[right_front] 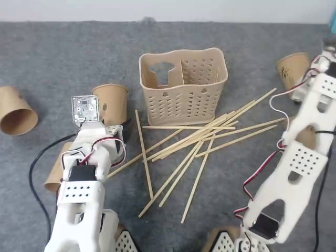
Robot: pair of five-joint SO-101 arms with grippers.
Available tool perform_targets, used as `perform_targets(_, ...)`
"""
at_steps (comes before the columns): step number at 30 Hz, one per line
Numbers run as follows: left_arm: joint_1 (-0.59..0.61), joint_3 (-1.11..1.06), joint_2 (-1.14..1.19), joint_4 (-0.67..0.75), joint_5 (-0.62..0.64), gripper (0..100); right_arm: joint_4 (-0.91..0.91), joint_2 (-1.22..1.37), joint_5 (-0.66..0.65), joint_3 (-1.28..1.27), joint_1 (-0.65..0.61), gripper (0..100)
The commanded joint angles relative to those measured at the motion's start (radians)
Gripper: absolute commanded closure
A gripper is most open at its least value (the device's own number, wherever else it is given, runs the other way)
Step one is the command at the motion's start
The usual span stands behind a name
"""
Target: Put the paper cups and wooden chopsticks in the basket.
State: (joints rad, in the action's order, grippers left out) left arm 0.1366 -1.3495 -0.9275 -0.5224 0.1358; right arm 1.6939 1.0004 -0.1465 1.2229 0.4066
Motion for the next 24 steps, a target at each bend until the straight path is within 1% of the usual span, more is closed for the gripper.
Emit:
perform_targets(1,0.008,0.005,-0.028,0.026,-0.005,73,0.101,0.013,-0.081,0.143,0.053,92.3)
perform_targets(4,0.011,0.005,-0.028,0.026,-0.005,73,0.107,0.025,-0.14,0.141,0.101,92.3)
perform_targets(8,0.011,0.005,-0.028,0.026,-0.005,73,0.107,0.018,-0.169,0.103,0.189,92.4)
perform_targets(11,0.011,0.005,-0.028,0.026,-0.005,73,0.108,-0.024,-0.242,0.031,0.237,92.4)
perform_targets(14,0.011,0.005,-0.028,0.026,-0.005,73,0.108,-0.114,-0.302,-0.109,0.263,92.4)
perform_targets(18,0.011,0.005,-0.028,0.026,-0.005,73,0.108,-0.289,-0.385,-0.377,0.269,92.4)
perform_targets(22,0.011,0.005,-0.028,0.026,-0.005,73,0.107,-0.493,-0.459,-0.621,0.269,98.0)
perform_targets(24,0.011,0.005,-0.028,0.026,-0.005,73,0.107,-0.59,-0.506,-0.724,0.271,98.5)
